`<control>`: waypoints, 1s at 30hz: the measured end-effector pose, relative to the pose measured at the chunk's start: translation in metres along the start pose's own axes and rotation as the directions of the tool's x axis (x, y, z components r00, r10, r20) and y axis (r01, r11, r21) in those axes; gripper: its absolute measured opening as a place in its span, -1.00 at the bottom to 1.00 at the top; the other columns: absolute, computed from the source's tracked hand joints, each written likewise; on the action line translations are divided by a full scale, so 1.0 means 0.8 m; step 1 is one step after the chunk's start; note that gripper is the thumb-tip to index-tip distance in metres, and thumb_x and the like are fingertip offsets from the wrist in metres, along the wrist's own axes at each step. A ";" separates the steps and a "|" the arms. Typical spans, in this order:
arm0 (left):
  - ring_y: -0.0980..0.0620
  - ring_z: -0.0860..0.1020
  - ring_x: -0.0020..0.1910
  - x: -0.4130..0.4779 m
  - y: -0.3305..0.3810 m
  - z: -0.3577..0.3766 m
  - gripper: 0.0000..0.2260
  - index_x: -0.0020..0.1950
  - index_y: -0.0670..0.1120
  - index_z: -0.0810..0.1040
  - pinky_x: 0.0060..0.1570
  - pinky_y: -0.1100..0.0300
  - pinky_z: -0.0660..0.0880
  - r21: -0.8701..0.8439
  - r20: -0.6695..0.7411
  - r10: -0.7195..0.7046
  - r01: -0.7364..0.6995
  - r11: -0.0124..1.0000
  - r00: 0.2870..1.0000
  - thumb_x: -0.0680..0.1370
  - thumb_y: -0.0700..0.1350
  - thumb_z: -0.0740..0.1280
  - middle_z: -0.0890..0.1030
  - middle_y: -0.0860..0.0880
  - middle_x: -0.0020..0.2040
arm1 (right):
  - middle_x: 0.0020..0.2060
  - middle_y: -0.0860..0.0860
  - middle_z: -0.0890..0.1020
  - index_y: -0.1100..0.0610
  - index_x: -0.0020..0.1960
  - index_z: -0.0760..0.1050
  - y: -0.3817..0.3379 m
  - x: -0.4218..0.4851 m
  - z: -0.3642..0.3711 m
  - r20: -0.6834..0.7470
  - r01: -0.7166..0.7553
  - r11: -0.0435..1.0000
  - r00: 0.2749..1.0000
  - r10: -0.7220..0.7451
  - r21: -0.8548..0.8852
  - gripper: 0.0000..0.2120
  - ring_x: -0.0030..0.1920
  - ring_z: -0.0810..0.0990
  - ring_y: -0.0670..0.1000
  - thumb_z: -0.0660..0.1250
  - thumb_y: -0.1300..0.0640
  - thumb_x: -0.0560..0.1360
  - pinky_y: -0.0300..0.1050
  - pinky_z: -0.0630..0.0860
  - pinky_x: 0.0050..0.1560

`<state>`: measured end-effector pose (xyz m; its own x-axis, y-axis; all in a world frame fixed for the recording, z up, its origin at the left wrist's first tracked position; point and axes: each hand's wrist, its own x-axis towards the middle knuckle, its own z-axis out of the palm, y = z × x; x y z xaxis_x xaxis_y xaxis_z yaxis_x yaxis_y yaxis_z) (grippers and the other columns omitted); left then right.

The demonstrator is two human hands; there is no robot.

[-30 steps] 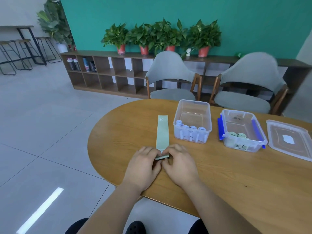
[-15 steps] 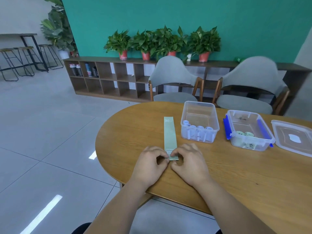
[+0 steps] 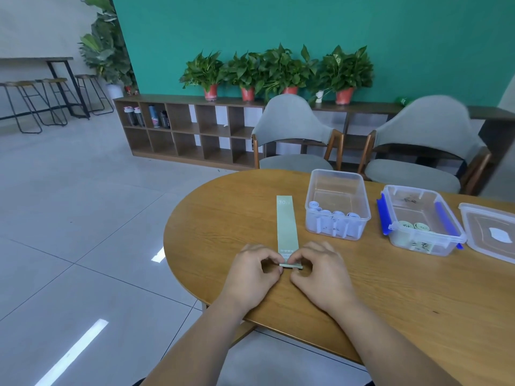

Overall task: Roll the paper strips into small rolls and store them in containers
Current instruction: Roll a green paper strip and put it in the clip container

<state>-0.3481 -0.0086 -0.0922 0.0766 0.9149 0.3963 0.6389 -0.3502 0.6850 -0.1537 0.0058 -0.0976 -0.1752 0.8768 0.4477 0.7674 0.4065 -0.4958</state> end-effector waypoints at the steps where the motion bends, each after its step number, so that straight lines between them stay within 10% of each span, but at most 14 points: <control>1: 0.22 0.55 0.12 0.000 -0.001 0.000 -0.81 -0.02 0.11 0.74 0.12 0.44 0.40 -0.017 -0.004 0.002 -0.002 1.000 1.000 0.45 -0.15 0.58 0.66 0.24 -0.06 | -0.20 -0.34 0.56 -0.20 -0.12 0.62 0.001 0.000 0.000 -0.006 -0.005 1.000 1.000 0.005 0.010 -0.82 -0.03 0.45 -0.20 0.32 -0.11 0.31 0.01 0.50 0.06; 14: 0.21 0.55 0.00 0.001 0.003 -0.001 -0.90 -0.01 0.15 0.65 -0.02 0.40 0.43 -0.072 0.049 -0.092 0.095 0.993 0.995 0.56 -0.06 0.50 0.64 0.24 -0.13 | -0.30 -0.26 0.62 -0.15 -0.15 0.66 -0.001 0.002 -0.005 -0.001 -0.143 0.970 0.989 0.146 0.196 -0.83 -0.09 0.59 -0.17 0.50 0.10 0.34 -0.04 0.60 0.06; 30: 0.27 0.46 0.10 -0.001 0.002 0.001 -0.86 0.05 0.12 0.70 0.04 0.46 0.36 0.085 0.032 0.009 -0.012 0.996 0.999 0.56 -0.12 0.49 0.64 0.27 -0.10 | -0.27 -0.29 0.58 -0.19 -0.13 0.60 0.004 0.001 -0.001 -0.041 -0.107 0.994 0.993 0.108 0.026 -0.88 -0.07 0.50 -0.16 0.49 0.00 0.41 0.00 0.53 0.04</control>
<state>-0.3463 -0.0095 -0.0919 0.1070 0.9177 0.3826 0.7007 -0.3426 0.6258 -0.1509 0.0076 -0.0980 -0.0659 0.9044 0.4215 0.7652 0.3169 -0.5604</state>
